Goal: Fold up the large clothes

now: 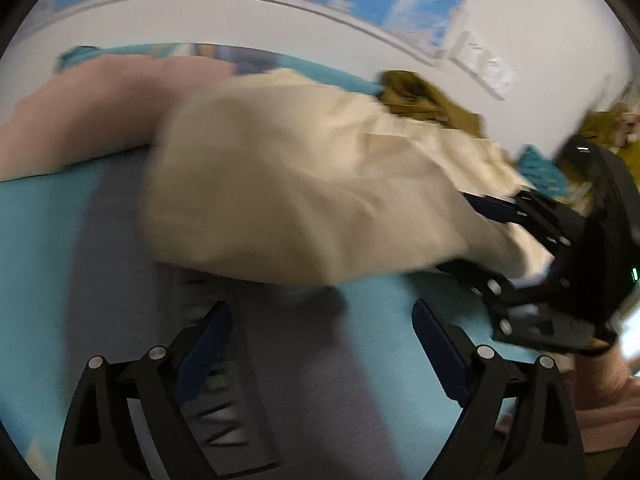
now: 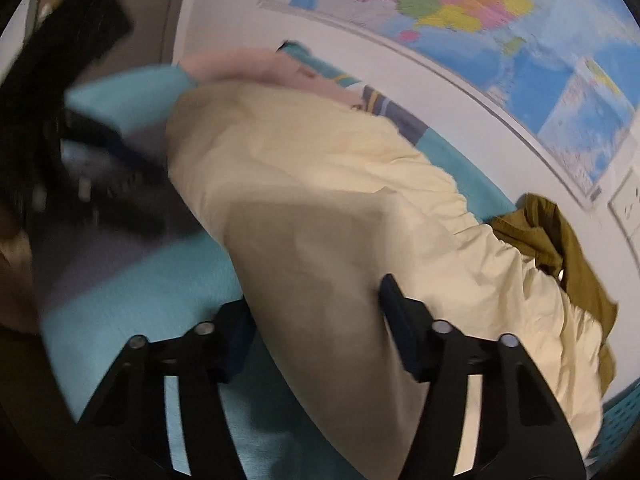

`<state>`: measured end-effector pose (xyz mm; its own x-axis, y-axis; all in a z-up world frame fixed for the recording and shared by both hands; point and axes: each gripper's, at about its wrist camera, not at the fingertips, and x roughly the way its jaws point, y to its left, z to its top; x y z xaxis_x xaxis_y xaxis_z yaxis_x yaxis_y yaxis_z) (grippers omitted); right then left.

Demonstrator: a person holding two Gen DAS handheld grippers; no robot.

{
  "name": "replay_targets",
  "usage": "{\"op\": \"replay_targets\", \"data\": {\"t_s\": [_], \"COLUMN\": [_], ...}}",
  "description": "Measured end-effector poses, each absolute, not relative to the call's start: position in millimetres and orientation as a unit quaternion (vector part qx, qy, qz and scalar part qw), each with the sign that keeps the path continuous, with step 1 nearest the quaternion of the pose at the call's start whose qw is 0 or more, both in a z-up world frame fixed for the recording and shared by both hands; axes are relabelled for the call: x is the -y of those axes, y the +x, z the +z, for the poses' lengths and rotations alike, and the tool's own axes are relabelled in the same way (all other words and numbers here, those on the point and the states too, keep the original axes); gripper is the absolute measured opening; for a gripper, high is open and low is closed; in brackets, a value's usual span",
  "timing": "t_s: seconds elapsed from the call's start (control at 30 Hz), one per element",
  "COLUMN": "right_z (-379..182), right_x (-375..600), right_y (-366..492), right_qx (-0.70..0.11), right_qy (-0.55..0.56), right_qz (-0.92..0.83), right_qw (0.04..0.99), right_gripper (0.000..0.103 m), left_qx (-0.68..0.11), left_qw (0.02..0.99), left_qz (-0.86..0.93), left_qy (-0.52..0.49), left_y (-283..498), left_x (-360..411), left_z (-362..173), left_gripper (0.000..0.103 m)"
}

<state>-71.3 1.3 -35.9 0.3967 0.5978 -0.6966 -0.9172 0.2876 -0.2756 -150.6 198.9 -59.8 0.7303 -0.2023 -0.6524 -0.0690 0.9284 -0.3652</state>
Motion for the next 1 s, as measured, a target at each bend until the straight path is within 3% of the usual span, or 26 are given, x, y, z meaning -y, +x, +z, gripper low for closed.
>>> {"op": "replay_targets", "data": {"t_s": [0.27,0.43,0.63,0.77,1.0], "right_z": [-26.3,-23.8,-11.6,-28.8,-61.5], "right_x": [0.1,11.2,98.6,187.1,253.6], "right_y": [-64.4,-58.0,-38.4,-18.8,10.4], "right_qx": [-0.268,-0.306,-0.388,-0.450,-0.480], "right_qy": [-0.287,-0.233,-0.032,0.102,0.209], "right_qz": [0.504,0.517,0.545,0.472,0.319], "right_qw": [0.769,0.765,0.742,0.751,0.790], "right_gripper": [0.054,0.062,0.076,0.087,0.087], "left_qx": [-0.320,-0.319,-0.354,-0.363,-0.369], "left_qw": [0.881,0.859,0.863,0.875,0.890], "left_qz": [-0.126,-0.107,-0.081,-0.058,-0.042], "left_qy": [-0.325,-0.385,-0.351,-0.315,-0.264], "left_y": [-112.0,-85.8,-55.8,-46.1,-42.4], "left_x": [-213.8,-228.0,-213.1,-203.9,-194.5], "left_z": [-58.0,-66.6,-61.2,-58.8,-61.6], "left_gripper": [0.092,0.089,0.089,0.089,0.096]}}
